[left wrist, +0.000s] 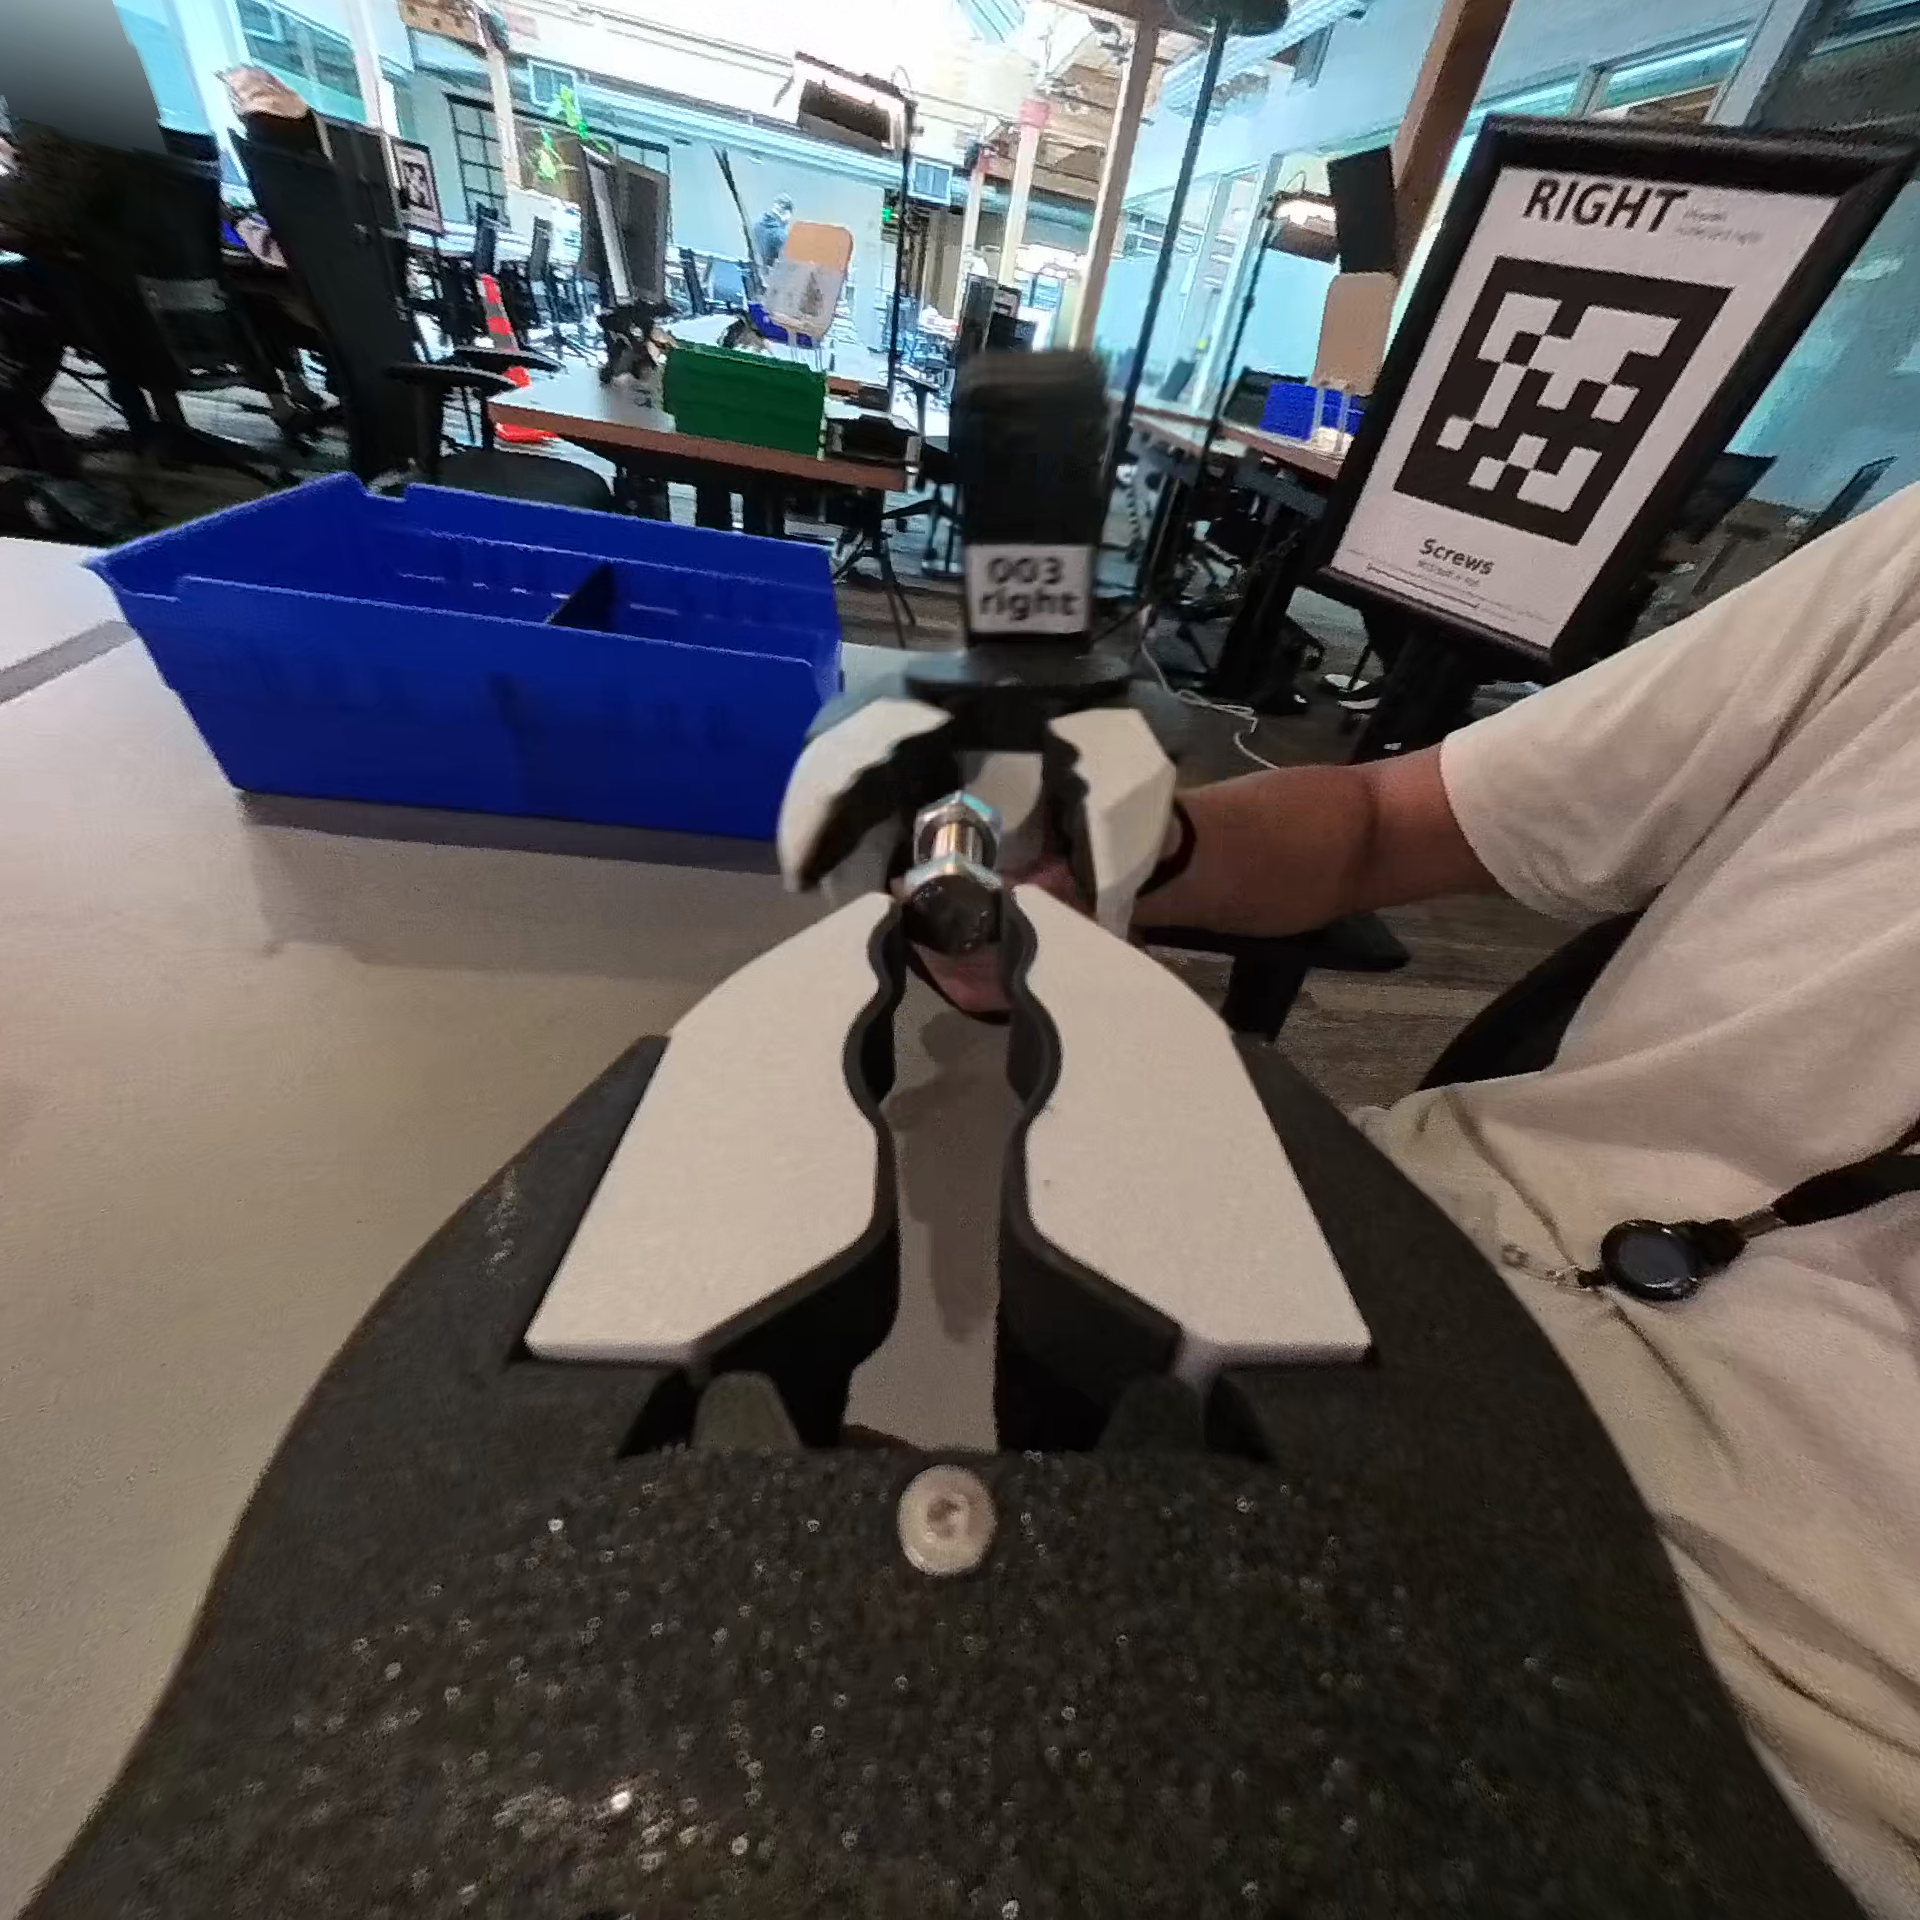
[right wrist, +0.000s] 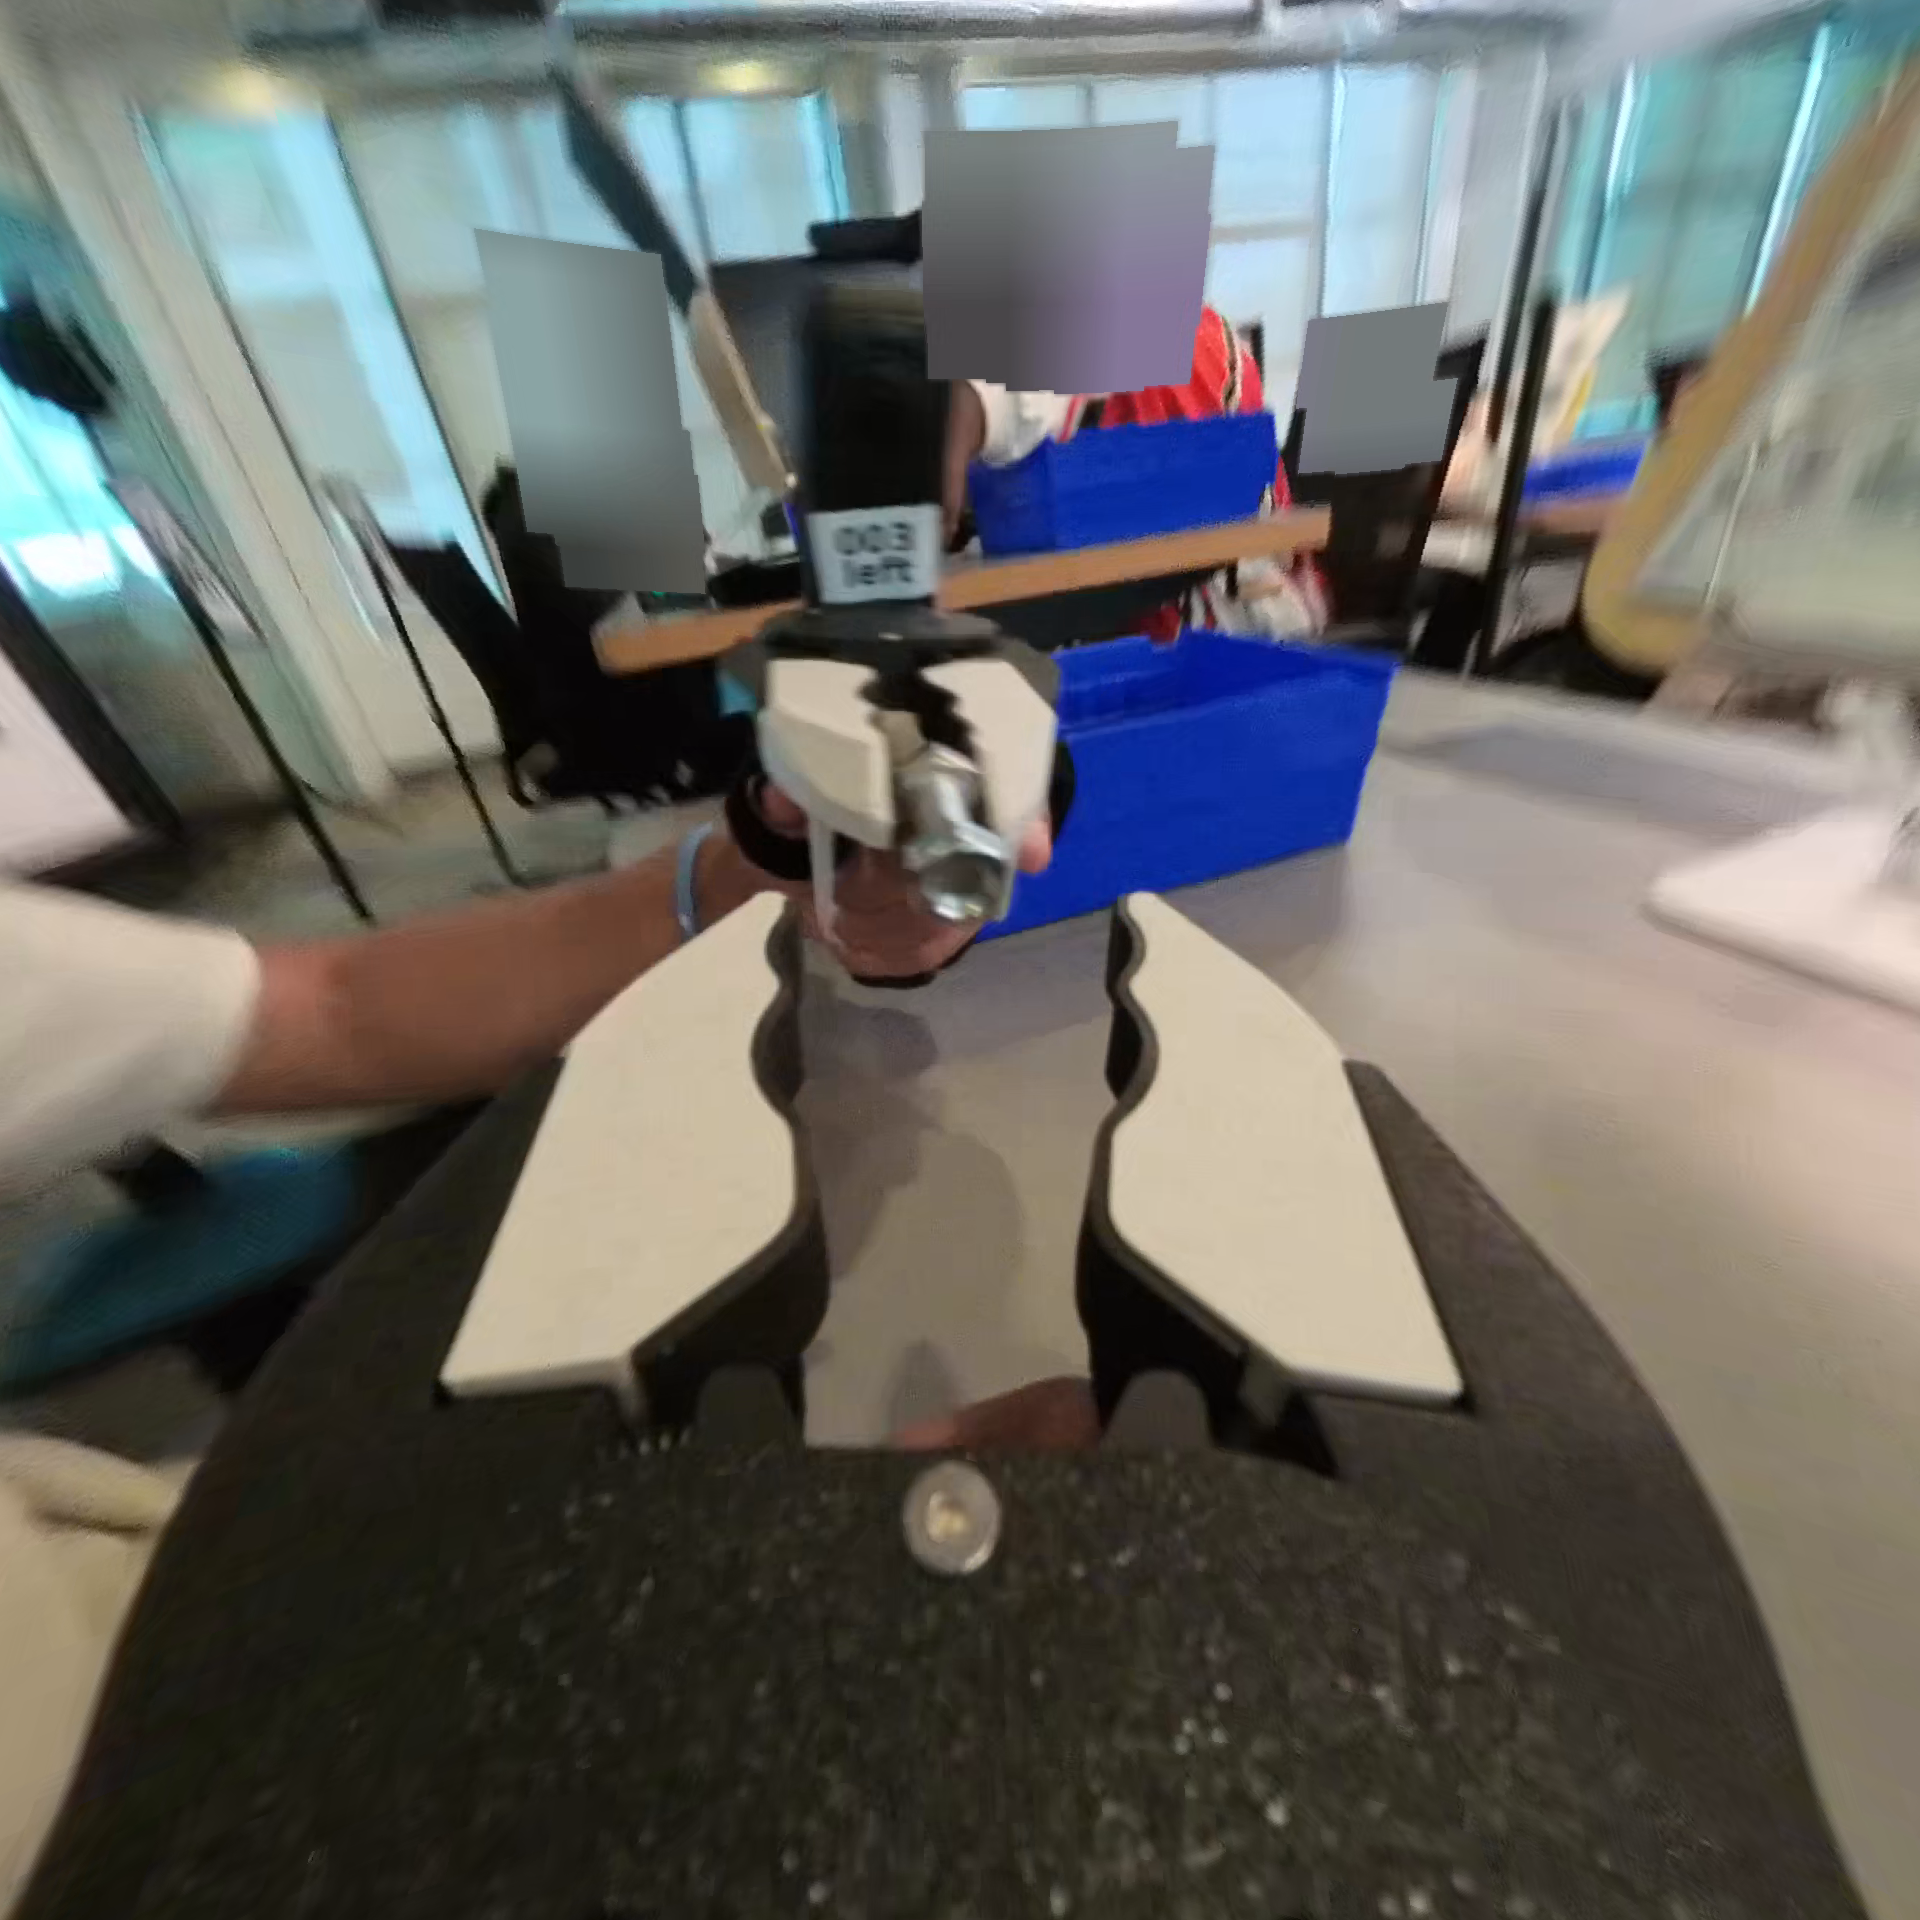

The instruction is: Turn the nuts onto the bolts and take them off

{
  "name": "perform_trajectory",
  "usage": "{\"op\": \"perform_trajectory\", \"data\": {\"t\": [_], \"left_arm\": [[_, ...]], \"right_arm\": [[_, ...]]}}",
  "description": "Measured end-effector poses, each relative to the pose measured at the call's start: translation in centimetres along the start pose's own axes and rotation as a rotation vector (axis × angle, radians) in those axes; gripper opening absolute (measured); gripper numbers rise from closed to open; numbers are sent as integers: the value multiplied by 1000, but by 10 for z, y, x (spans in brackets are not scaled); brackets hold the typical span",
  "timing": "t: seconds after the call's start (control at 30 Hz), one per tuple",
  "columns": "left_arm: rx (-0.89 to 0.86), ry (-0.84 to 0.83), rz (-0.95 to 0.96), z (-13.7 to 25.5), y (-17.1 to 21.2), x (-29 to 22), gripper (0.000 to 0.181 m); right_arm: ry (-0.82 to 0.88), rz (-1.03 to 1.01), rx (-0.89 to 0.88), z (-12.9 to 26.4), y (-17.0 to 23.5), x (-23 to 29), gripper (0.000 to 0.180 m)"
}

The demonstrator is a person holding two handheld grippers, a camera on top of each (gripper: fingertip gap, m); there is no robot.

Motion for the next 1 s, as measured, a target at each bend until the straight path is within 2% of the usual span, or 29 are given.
{"op": "perform_trajectory", "data": {"t": [0.03, 0.13, 0.27, 0.37, 0.47, 0.53, 0.6, 0.67, 1.0], "left_arm": [[4, -11, -7, 1, 0, 0, 16], [20, -42, -22, 4, 0, 2, 16], [61, -72, -34, 2, 5, 5, 16], [83, -83, -38, 0, 7, 6, 16], [89, -83, -36, -1, 9, 7, 17], [91, -82, -32, -1, 9, 7, 16], [92, -77, -22, -2, 10, 8, 16], [81, -45, -2, -2, 11, 6, 16], [83, 101, 77, -11, 15, -5, 16]], "right_arm": [[-30, -143, 29, -3, 4, -5, 61], [-169, -537, 95, -8, 14, -9, 61], [-337, -873, 95, -8, 13, -5, 53], [-330, -937, 97, -8, 14, -10, 43], [-299, -918, 83, -6, 16, -16, 17], [-287, -879, 88, -6, 17, -16, 17], [-245, -768, 75, -5, 16, -17, 17], [-209, -570, 75, -3, 12, -14, 17], [106, 865, -9, 13, 7, 13, 17]]}}
Point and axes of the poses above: each gripper's, where its closed fingertips meet, z back along the fingers, y out of its underside, x = y × z across the jaws, the point moved 5 cm from there along z, back along the fingers, and after that the axes turned 15 degrees about y, right-handed, at the moved point
